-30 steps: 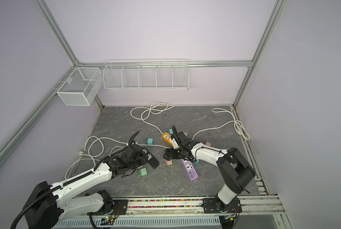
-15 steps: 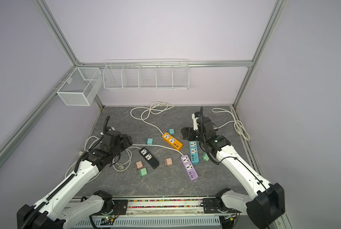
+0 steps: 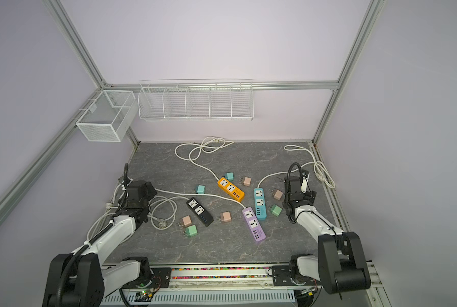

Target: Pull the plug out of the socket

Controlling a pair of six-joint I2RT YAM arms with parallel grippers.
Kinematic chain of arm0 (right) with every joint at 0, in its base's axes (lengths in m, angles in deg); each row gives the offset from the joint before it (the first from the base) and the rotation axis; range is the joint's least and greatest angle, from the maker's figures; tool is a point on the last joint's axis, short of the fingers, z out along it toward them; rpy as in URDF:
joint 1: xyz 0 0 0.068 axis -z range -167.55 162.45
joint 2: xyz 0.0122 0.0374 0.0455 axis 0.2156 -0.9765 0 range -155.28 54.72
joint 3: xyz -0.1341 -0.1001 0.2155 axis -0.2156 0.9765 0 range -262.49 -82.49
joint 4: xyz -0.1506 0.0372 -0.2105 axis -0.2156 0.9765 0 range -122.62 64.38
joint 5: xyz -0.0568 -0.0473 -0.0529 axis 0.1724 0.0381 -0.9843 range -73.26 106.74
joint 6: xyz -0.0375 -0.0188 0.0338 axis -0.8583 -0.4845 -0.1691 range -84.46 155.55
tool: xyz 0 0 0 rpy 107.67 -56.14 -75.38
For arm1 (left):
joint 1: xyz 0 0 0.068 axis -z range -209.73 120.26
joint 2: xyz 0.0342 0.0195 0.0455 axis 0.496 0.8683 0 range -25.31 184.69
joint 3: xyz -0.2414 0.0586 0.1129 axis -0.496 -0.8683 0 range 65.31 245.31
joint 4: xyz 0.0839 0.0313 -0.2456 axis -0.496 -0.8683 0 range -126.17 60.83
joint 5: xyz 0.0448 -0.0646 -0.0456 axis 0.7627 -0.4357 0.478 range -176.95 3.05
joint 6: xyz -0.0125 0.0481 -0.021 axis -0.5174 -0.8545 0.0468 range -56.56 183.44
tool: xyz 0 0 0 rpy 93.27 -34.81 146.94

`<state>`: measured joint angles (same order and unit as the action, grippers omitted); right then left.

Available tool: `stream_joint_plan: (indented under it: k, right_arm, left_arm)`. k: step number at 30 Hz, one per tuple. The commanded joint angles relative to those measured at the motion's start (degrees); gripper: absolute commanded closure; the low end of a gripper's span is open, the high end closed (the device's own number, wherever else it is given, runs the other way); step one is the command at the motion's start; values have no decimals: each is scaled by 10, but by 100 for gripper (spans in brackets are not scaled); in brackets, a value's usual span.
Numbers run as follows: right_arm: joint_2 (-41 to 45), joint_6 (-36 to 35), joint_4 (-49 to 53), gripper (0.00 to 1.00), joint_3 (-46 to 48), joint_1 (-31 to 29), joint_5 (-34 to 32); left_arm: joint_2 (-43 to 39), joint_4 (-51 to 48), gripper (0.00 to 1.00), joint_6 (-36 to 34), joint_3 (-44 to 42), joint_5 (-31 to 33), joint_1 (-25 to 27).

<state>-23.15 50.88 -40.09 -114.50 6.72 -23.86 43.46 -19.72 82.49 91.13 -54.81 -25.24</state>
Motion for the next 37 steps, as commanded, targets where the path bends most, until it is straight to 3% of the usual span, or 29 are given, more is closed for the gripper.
stream_joint_plan:
  k: [1,4,6,9,12,16,18,21,24,27,30,37]
  right_arm:
    - [-46,-42,-112,11,-11,2,33]
    - [-65,-87,-168,11,-9,4,50]
    - [-60,-118,-240,11,18,6,66]
    - [-52,-155,-337,11,71,10,156]
    - [-73,-175,-491,11,144,10,200]
    - [-113,-179,-483,11,119,21,241]
    - [-98,-158,-429,11,103,42,272]
    - [-99,-161,-437,11,107,41,272]
    - [-102,-163,-446,11,108,42,271]
    - [-100,-162,-438,11,107,42,272]
    - [-100,-163,-439,11,107,41,271]
    - [-101,-162,-438,11,105,42,272]
  left_arm:
    - [17,216,0,-103,-31,-12,-4]
    - [48,333,0,-144,-67,-50,-5]
    - [76,366,0,-153,-67,-78,-9]
    - [83,331,0,-155,-47,-134,-11]
    - [115,402,1,-167,-72,-176,-11]
    - [209,499,1,-169,-62,-146,-11]
    - [174,344,1,-139,-18,-119,-11]
    - [206,461,1,-156,-47,-113,-9]
    - [175,365,1,-138,-25,-110,-10]
    - [205,464,1,-156,-49,-115,-10]
    - [190,405,1,-154,-33,-126,-9]
    - [201,441,1,-162,-42,-129,-9]
